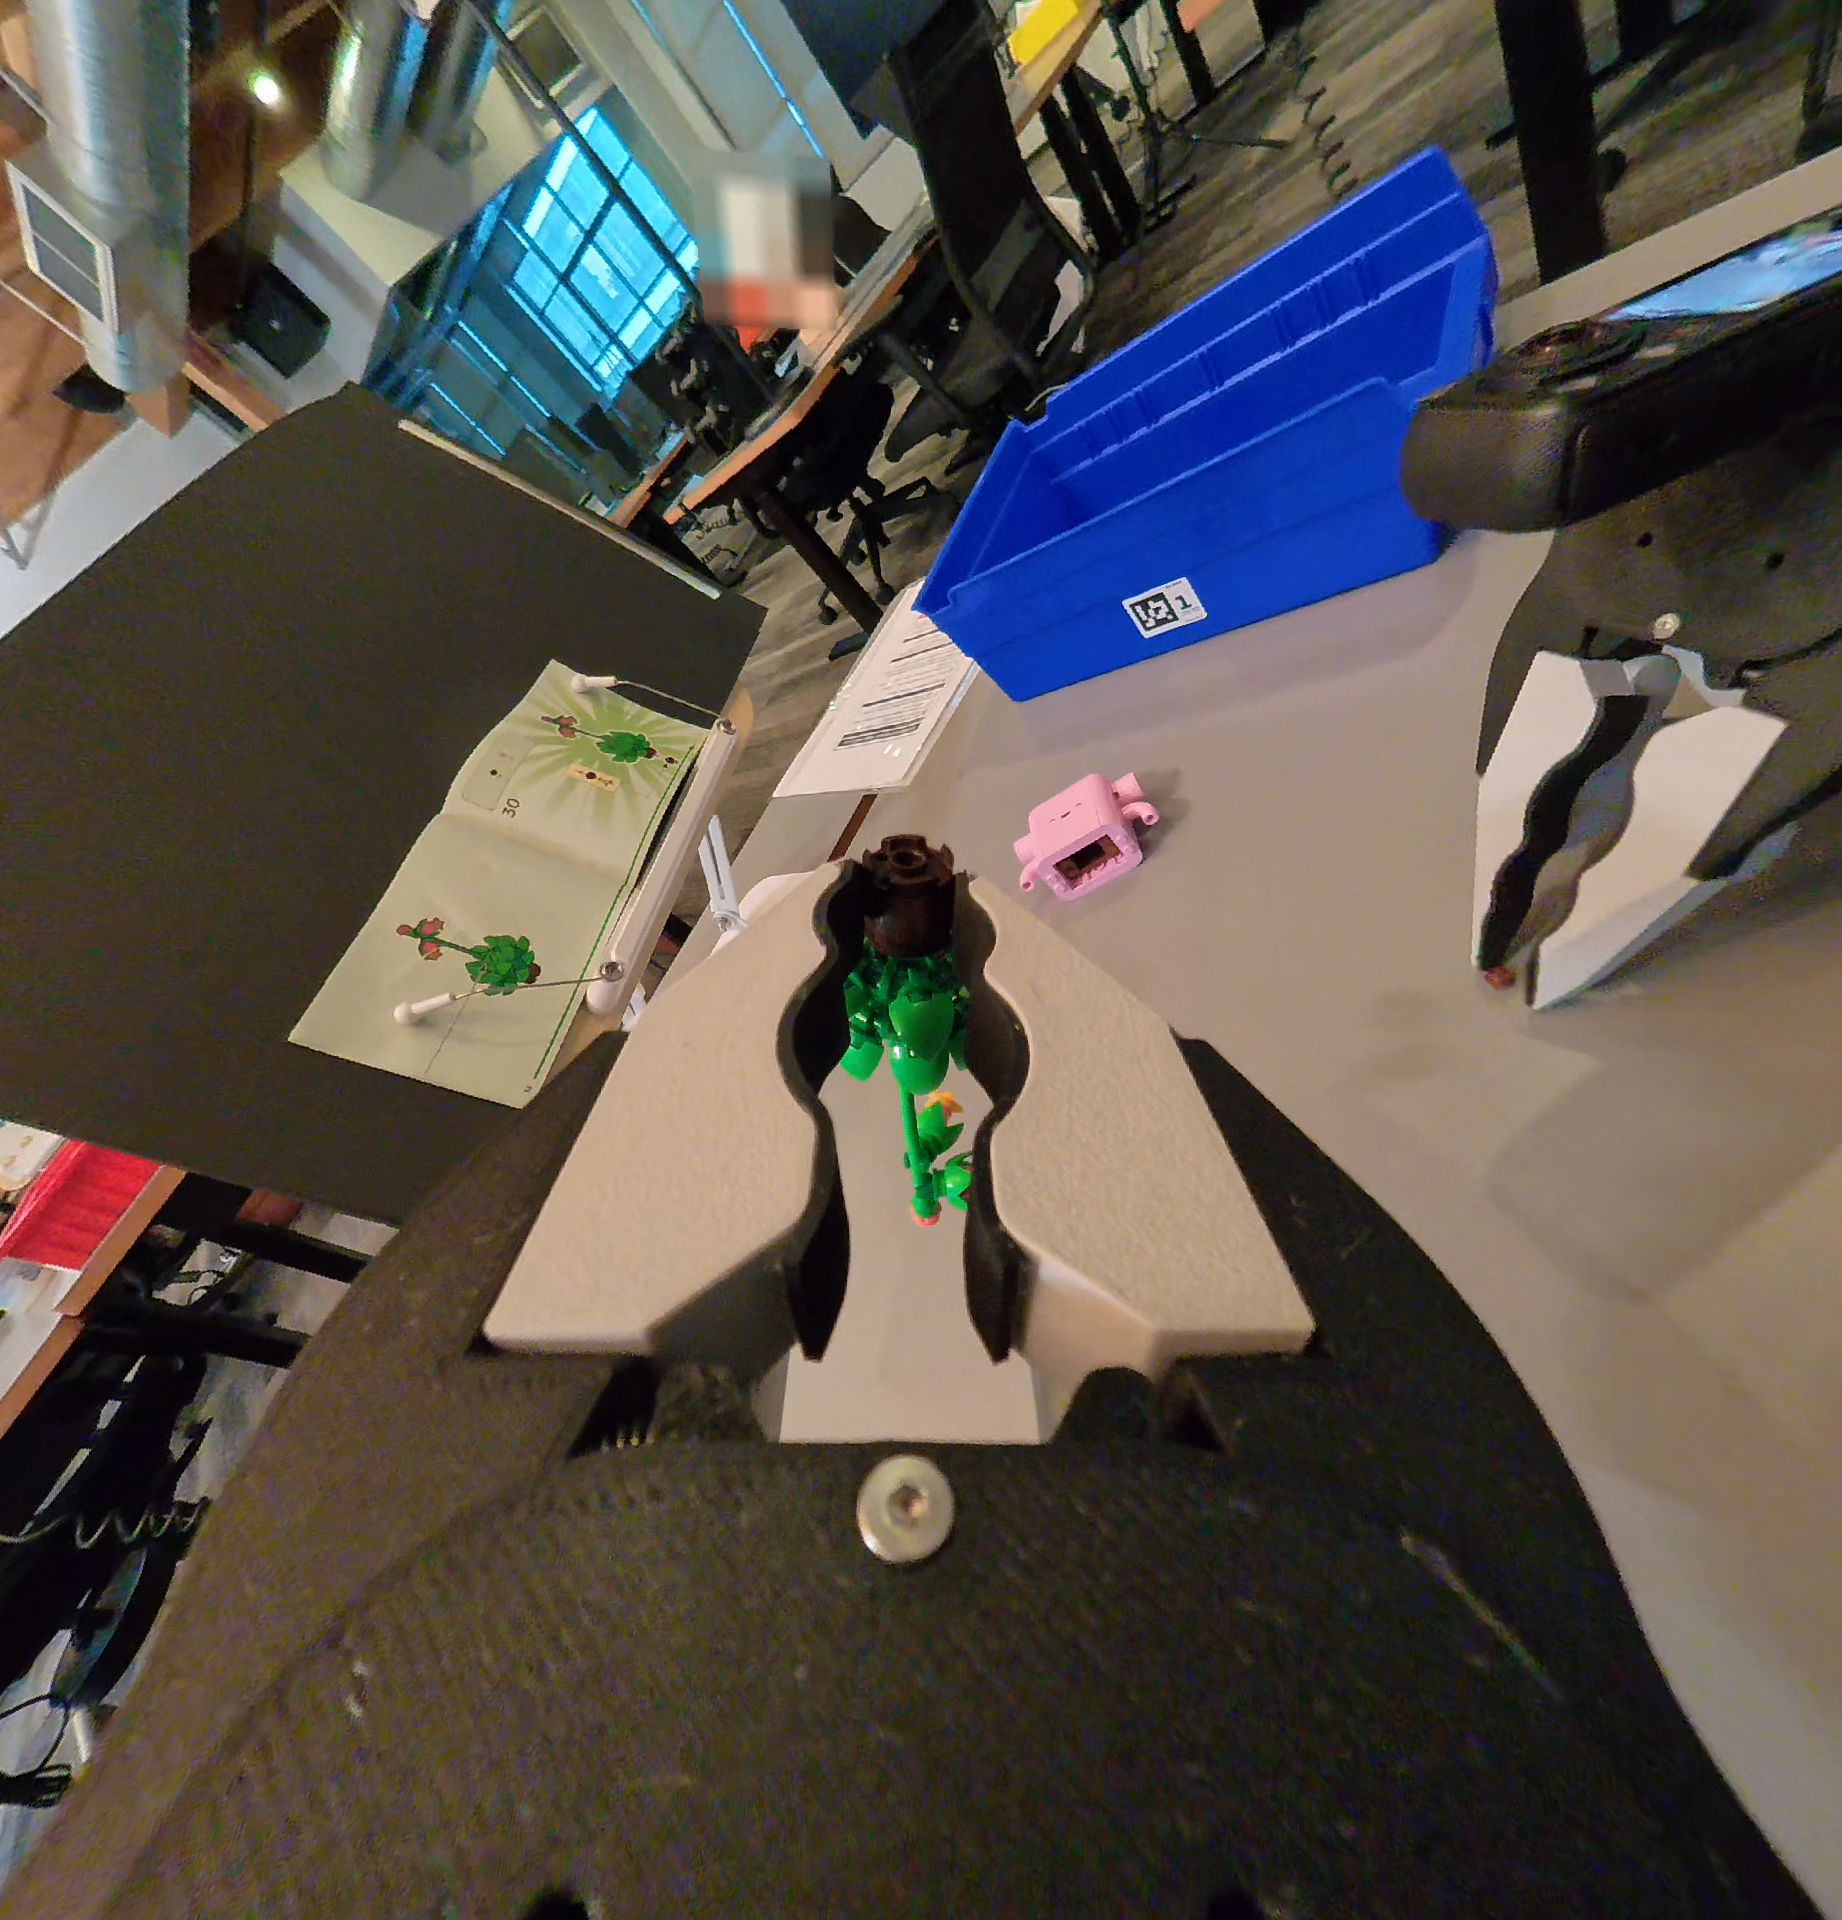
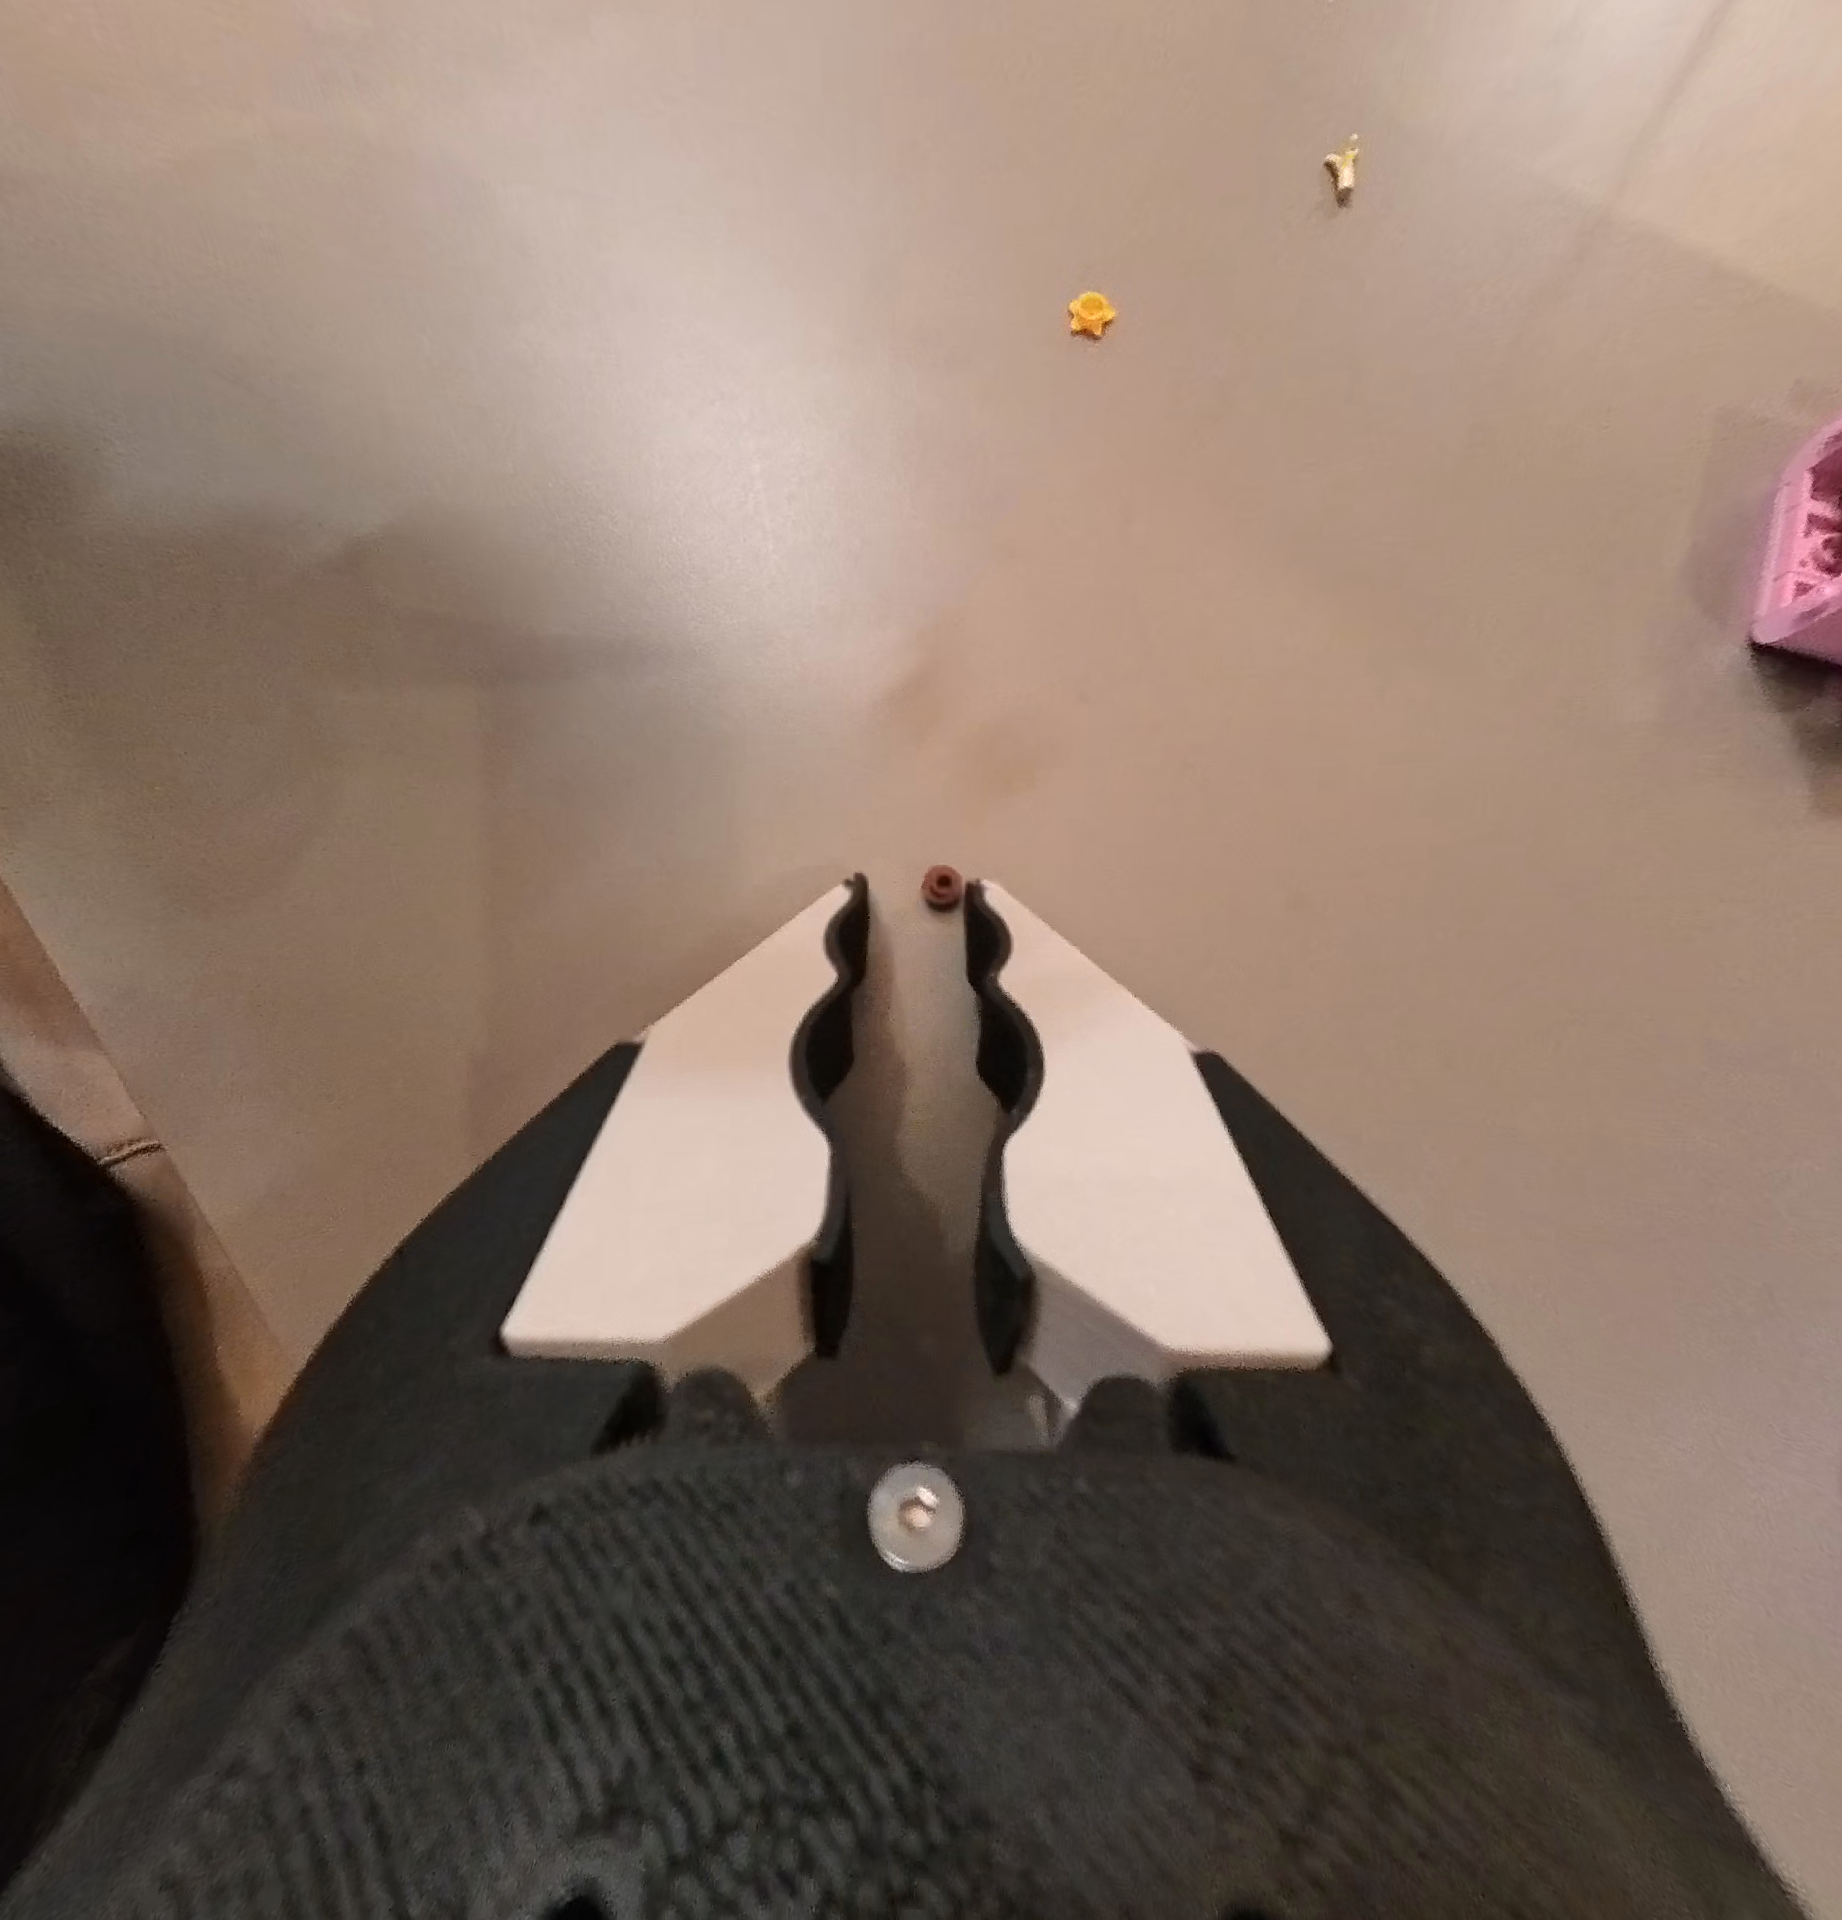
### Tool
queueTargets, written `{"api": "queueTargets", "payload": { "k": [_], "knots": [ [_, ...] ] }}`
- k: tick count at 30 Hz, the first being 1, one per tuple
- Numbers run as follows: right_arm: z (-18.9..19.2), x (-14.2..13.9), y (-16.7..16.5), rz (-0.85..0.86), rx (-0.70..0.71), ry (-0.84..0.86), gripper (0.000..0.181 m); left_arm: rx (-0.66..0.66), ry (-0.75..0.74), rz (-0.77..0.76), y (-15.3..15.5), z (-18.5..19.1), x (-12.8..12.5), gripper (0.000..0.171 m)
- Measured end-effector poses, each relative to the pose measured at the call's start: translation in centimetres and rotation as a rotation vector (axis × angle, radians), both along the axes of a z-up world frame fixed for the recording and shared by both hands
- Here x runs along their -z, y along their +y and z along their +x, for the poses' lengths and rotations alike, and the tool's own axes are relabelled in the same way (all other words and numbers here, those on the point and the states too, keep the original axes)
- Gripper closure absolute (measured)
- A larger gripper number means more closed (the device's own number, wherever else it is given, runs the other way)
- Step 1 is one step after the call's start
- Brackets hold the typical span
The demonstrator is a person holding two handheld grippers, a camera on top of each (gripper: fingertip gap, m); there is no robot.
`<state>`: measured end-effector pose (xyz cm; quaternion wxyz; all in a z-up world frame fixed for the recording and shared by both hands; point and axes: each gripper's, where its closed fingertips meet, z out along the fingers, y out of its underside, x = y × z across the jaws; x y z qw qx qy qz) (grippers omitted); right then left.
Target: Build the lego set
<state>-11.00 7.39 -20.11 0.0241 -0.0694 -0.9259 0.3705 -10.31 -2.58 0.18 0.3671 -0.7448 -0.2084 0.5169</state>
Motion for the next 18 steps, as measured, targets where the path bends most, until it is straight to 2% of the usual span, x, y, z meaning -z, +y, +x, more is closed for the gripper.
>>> {"api": "queueTargets", "payload": {
  "k": [8, 18],
  "knots": [
    [0.1, -0.1, 0.2, -0.037, 0.02, -0.074, 0.164, -0.009, -0.003, -0.001, -0.3, 0.0, 0.0, 0.157],
    [-0.8, -0.1, 0.0, -0.068, 0.065, -0.183, 0.176, -0.017, -0.003, -0.007, -0.4, -0.2, 0.2, 0.157]
  ]
}}
